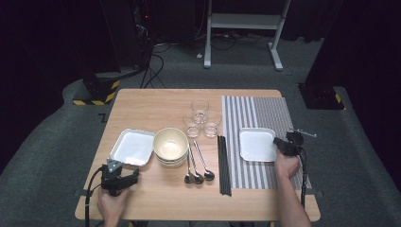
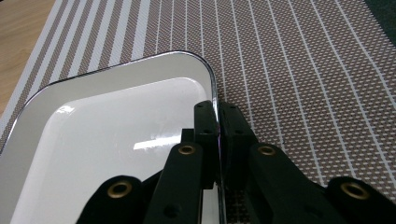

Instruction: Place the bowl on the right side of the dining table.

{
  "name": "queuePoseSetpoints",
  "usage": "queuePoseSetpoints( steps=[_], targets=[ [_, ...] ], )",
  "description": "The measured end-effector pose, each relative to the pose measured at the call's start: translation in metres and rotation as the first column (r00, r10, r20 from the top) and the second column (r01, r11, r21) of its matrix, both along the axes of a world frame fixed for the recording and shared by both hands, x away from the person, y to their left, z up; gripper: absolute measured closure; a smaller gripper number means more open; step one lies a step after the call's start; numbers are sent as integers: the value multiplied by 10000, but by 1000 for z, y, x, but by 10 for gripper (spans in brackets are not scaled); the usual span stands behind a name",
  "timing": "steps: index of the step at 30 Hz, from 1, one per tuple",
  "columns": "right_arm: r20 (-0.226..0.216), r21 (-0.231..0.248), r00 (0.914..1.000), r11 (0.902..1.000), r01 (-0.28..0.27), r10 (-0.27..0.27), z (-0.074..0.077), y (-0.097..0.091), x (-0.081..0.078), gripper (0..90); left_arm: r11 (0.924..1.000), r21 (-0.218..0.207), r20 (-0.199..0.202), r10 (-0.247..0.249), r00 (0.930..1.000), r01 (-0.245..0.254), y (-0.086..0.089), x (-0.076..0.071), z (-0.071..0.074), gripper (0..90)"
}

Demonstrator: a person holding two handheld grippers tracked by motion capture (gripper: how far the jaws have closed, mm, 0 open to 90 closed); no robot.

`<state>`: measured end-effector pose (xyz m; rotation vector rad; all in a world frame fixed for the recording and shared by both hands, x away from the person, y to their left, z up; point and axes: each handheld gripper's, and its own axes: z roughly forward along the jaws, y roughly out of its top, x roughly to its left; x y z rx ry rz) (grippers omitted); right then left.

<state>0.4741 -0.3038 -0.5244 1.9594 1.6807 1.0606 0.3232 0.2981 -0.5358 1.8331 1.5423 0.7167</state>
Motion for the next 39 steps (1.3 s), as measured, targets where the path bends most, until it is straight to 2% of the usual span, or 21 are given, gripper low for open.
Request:
queuePoseSetpoints(
  steps=[19,26,34,39],
  targets=[
    [-27,-162,10000,9999,-29,29,1,1,0,854,10000,0,1,6,10000,-6,0,0,0,199],
    [44,-250,10000,9997,-31,32,3,1,-2,809,10000,-1,3,7,10000,-7,0,0,0,199],
    [198,-573,9998,9983,-85,97,9,1,-6,748,10000,-3,5,15,10000,-15,0,0,0,200],
    [236,-966,9995,9951,-202,225,12,2,-9,735,10000,1,4,14,10000,-14,0,0,0,200]
  ],
)
